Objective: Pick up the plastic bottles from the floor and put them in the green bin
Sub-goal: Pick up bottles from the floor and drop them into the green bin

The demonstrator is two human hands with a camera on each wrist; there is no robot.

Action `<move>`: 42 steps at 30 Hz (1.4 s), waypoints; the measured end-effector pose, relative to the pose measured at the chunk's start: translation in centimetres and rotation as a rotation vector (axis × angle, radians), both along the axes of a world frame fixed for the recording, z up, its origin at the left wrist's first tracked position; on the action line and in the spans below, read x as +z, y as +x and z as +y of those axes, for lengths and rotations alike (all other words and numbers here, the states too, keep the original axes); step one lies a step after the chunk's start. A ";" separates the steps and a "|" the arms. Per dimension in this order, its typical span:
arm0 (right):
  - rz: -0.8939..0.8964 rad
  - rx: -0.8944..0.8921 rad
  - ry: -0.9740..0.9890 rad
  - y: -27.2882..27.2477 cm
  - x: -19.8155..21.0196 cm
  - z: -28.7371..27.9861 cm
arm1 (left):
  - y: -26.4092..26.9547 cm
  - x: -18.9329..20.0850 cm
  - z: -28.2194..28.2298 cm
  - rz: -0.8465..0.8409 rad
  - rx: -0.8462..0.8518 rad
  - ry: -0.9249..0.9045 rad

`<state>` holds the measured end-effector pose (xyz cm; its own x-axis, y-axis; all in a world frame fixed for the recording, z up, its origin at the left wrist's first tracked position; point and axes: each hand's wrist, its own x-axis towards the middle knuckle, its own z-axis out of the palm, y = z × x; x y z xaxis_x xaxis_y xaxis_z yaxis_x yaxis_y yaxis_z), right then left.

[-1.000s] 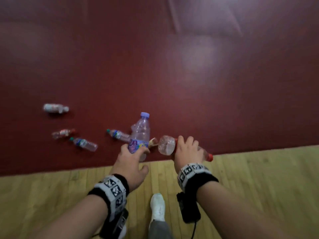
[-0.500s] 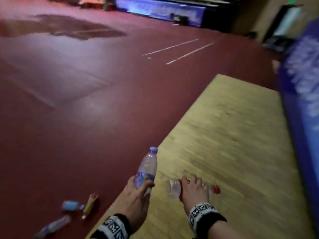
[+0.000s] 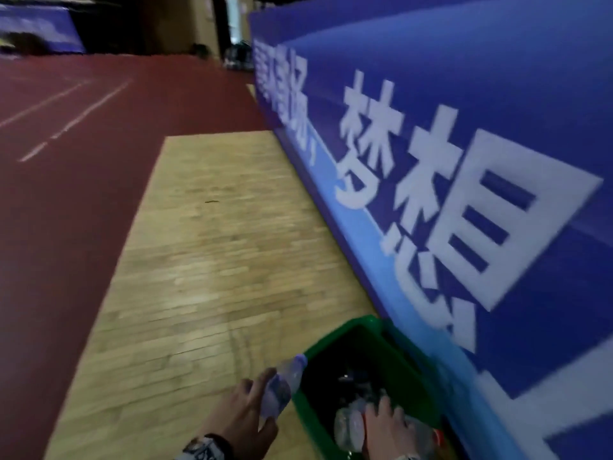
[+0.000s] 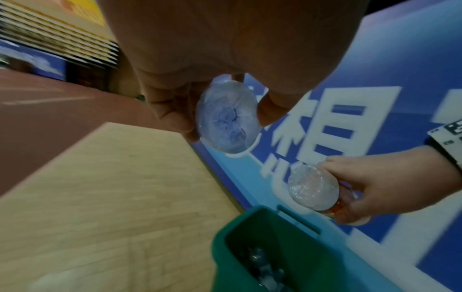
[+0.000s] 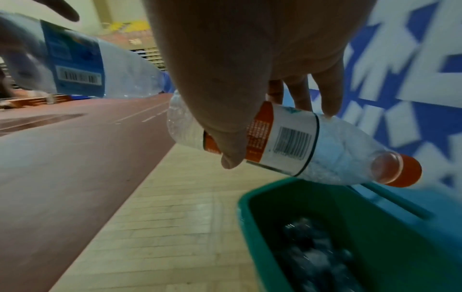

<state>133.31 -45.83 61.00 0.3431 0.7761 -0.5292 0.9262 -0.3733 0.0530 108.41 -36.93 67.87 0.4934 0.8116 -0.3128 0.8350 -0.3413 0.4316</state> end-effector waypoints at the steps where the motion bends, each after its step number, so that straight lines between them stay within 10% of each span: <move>1: -0.049 -0.017 0.018 2.3 0.5 -1.4 | 3.2 0.0 0.4 0.025 -0.045 -0.028; 8: 0.034 0.010 -0.088 9.2 0.0 -2.4 | 11.8 -0.1 0.6 0.117 -0.005 -0.085; 18: -0.173 0.228 0.020 4.0 2.8 7.5 | -1.4 4.1 0.2 0.170 0.316 0.021; 29: -0.063 1.092 0.190 -35.3 11.8 11.4 | -28.2 5.5 -7.8 0.195 0.808 0.029; 42: -0.140 1.625 0.307 -70.1 8.2 3.5 | -59.5 1.1 -33.4 0.202 1.459 -0.268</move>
<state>63.24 -42.34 69.25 -0.8475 0.4115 -0.3354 0.3292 0.9030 0.2761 48.91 -70.38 68.98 -0.7478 0.4478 -0.4901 0.4136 0.8917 0.1836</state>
